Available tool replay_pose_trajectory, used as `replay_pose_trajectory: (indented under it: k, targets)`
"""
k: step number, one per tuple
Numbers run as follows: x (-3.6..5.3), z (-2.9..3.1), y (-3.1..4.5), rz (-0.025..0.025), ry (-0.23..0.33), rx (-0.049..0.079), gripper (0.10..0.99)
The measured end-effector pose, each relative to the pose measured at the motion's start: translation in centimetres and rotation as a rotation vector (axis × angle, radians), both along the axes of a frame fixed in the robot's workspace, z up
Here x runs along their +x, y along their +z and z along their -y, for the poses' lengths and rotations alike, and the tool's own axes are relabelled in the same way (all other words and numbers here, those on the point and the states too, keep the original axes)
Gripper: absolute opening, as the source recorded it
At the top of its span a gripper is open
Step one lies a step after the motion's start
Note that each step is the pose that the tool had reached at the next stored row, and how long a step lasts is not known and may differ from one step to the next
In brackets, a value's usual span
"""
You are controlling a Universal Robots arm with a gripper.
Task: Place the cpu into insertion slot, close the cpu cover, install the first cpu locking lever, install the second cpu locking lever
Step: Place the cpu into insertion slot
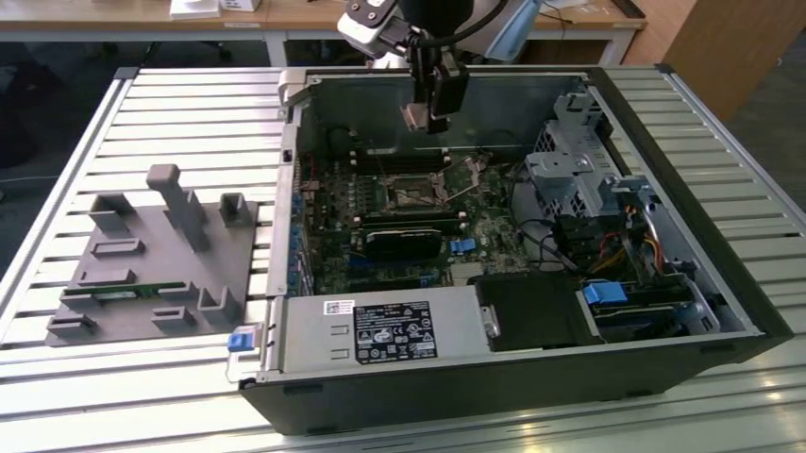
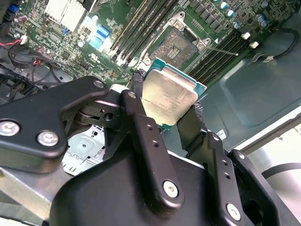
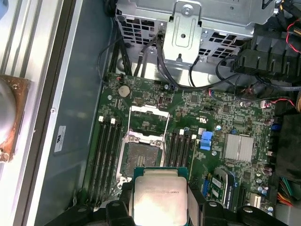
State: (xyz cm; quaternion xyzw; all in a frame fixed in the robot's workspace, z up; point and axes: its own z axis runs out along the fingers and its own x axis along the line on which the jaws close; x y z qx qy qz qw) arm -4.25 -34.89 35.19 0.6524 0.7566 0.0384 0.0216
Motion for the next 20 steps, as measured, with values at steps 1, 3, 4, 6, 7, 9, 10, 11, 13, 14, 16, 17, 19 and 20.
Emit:
replay_pose_trajectory:
  k: [1,3,4,6,7,9,10,11,13,14,16,17,19,20]
  targets:
    - [0.00,0.00,-0.02,0.0000,-0.001,0.000,0.541]
    - [0.00,0.00,-0.06,0.0000,-0.002,0.000,0.541]
    - [0.00,0.00,-0.07,0.0001,-0.003,0.000,0.541]
    - [0.00,0.00,-0.12,0.0000,-0.004,0.000,0.541]
    - [0.00,0.00,-0.13,0.0000,-0.005,0.000,0.541]
    - [0.00,0.00,-0.17,0.0000,-0.007,0.000,0.541]
    - [0.00,0.00,-0.19,0.0000,-0.007,0.000,0.541]
    - [0.00,0.00,-0.21,0.0000,-0.008,0.000,0.541]
    - [0.00,0.00,-0.25,0.0000,-0.009,0.000,0.541]
    - [0.00,0.00,-0.27,0.0000,-0.010,0.000,0.541]
    - [0.00,0.00,-0.30,0.0000,-0.011,0.000,0.541]
    - [0.00,0.00,-0.32,0.0000,-0.012,0.000,0.541]
    - [0.00,0.00,-0.36,0.0000,-0.013,0.000,0.541]
    - [0.00,0.00,-0.38,0.0000,-0.014,0.000,0.541]
